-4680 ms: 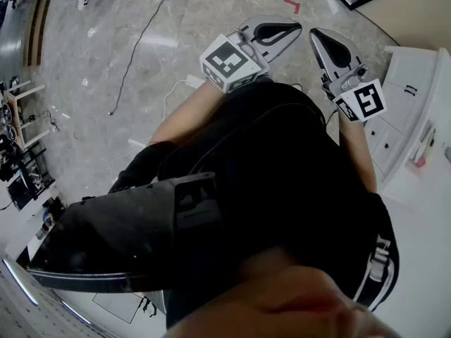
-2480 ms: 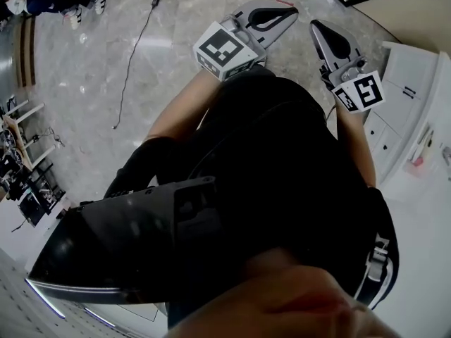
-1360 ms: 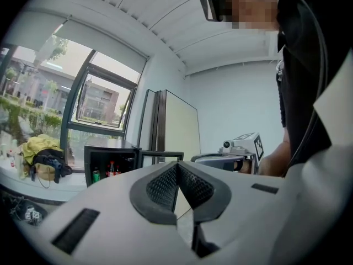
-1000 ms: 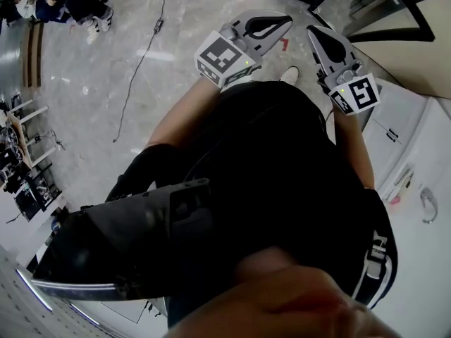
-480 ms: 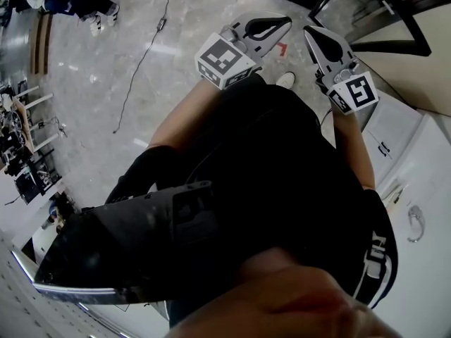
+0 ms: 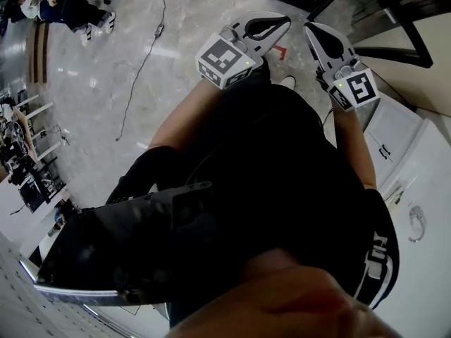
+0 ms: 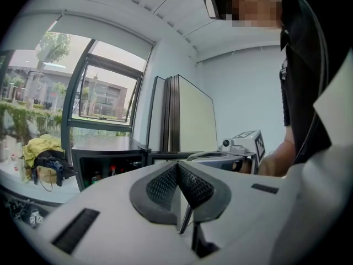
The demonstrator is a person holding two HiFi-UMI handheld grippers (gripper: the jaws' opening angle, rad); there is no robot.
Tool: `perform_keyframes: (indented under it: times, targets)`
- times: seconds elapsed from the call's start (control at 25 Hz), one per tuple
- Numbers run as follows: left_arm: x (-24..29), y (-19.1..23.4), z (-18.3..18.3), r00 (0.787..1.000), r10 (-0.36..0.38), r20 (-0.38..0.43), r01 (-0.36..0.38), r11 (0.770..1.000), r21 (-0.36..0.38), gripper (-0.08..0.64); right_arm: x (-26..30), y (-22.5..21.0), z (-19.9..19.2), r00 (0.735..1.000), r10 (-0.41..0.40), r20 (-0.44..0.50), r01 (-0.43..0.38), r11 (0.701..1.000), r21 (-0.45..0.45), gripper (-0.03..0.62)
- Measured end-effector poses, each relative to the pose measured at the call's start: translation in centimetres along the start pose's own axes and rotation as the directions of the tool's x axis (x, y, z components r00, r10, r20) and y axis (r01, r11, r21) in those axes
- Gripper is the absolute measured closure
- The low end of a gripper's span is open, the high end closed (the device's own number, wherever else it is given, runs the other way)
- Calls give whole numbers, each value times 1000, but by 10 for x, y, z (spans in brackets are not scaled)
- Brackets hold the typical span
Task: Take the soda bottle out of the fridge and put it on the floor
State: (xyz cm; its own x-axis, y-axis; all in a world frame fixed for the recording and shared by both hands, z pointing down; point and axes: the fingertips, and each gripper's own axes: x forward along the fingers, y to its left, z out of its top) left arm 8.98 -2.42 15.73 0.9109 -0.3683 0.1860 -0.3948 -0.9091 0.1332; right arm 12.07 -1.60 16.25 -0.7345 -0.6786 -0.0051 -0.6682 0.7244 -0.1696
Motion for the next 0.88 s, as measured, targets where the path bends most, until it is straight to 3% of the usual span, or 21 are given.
perform_keyframes:
  times: [0.52,0.88]
  targets:
    - [39,145,-36,995,-95,-27,94,995,-22,559,101,-102,-38,976,-204,-78,203,979,-16,578]
    - [85,219,-70,997,-70,-42,67,995,-77,559,145,-193,-76,947,-306,-100,304,952,-32,578]
